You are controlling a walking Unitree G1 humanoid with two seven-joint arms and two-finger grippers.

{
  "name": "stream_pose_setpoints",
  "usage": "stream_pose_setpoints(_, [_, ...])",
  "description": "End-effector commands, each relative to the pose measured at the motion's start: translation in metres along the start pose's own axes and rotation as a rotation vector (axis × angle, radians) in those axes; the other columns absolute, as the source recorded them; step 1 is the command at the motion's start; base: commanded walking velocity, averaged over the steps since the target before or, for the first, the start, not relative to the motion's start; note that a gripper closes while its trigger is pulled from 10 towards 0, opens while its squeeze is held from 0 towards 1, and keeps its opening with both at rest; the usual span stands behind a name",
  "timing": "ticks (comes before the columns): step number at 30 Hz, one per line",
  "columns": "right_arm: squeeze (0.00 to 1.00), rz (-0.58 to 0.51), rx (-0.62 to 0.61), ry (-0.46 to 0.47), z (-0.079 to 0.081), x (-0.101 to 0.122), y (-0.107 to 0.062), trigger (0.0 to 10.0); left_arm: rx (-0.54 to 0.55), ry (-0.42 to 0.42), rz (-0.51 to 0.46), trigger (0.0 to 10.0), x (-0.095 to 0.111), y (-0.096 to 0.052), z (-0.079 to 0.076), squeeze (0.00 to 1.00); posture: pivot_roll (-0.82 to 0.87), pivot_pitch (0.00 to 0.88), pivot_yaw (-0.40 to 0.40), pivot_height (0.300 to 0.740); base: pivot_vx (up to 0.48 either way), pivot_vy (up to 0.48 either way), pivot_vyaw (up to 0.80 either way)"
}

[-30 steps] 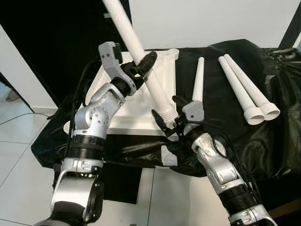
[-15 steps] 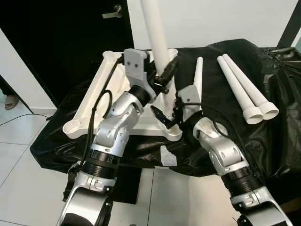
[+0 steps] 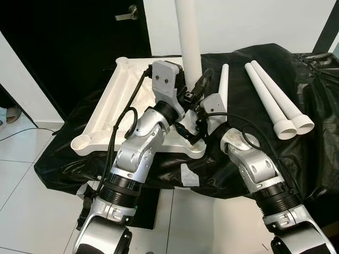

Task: Building children table

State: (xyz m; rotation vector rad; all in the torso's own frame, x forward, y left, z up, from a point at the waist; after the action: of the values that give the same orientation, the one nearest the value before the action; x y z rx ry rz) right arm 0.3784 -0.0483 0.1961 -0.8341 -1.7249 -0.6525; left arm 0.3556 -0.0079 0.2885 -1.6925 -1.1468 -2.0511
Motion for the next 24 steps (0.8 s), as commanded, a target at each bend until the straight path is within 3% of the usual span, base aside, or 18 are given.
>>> stream_pose_setpoints(1, [0.0,-0.016,0.013,0.004,0.002,0.008,0.002,0.6,-0.014,0.011,-0.026,10.0,0.006,-0.001,-0.006,0.0,0.08,0.0,0.066,0.74,0.0,0.0,0.0])
stream_pose_setpoints(3, [0.0,-0.015,0.011,0.005,0.002,0.007,0.002,0.6,-0.016,0.011,-0.027,10.0,0.006,-0.001,-0.006,0.0,0.08,0.0,0.066,0.74,0.0,0.0,0.0])
stream_pose_setpoints(4, [0.0,-0.016,0.01,0.003,0.002,0.007,0.002,0.0,-0.02,0.011,-0.027,10.0,0.006,0.0,-0.007,0.0,0.07,0.0,0.067,0.74,0.0,0.0,0.0])
stream_pose_setpoints(11, [0.0,-0.013,0.001,0.006,0.0,0.006,0.001,0.0,-0.035,0.005,-0.02,10.0,0.004,0.001,-0.01,0.0,0.07,0.0,0.066,0.74,0.0,0.0,0.0])
stream_pose_setpoints(12, [0.0,-0.01,-0.005,0.012,-0.001,0.006,0.001,0.0,-0.035,-0.006,-0.019,10.0,0.003,0.0,-0.009,1.0,0.07,0.0,0.067,0.74,0.0,0.0,0.0])
stream_pose_setpoints(16, [0.0,0.005,-0.039,0.038,-0.005,0.002,0.0,0.0,-0.037,-0.006,-0.023,10.0,0.005,-0.001,-0.006,1.0,0.08,0.0,0.065,0.74,0.0,0.0,0.0])
stream_pose_setpoints(17, [0.0,0.012,-0.058,0.047,-0.007,0.0,-0.001,6.4,-0.035,0.007,-0.015,10.0,0.005,-0.001,-0.004,1.0,0.08,0.0,0.065,0.74,0.0,0.0,0.0])
stream_pose_setpoints(18, [0.0,0.012,-0.058,0.047,-0.007,0.0,-0.001,6.4,-0.035,0.007,-0.015,10.0,0.005,-0.001,-0.004,1.0,0.08,0.0,0.065,0.74,0.0,0.0,0.0])
stream_pose_setpoints(19, [0.0,0.02,-0.075,0.059,-0.01,-0.002,-0.001,10.0,-0.035,0.021,-0.007,10.0,0.005,-0.002,-0.003,0.15,0.08,0.0,0.065,0.74,0.0,0.0,0.0])
stream_pose_setpoints(20, [0.0,0.025,-0.088,0.067,-0.012,-0.003,-0.001,10.0,-0.033,0.031,-0.002,10.0,0.005,-0.003,-0.001,0.0,0.08,0.0,0.064,0.74,0.0,0.0,0.0])
stream_pose_setpoints(24, [0.0,0.029,-0.11,0.076,-0.015,-0.004,-0.001,10.0,-0.031,0.038,0.003,10.0,0.005,-0.004,0.002,0.0,0.09,0.0,0.062,0.74,0.0,0.0,0.0])
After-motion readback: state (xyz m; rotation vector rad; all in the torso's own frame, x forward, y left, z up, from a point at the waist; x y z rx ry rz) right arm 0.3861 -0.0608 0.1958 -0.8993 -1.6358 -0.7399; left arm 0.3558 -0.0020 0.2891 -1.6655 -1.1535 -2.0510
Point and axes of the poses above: a point about 5 cm out from each wrist's last joint towards the gripper, its own y axis pointing out of the wrist towards the gripper, its own x axis along the axis of the wrist's last joint, z = x × y, the point moved 6 cm from there along y, pointing out of the wrist towards the gripper
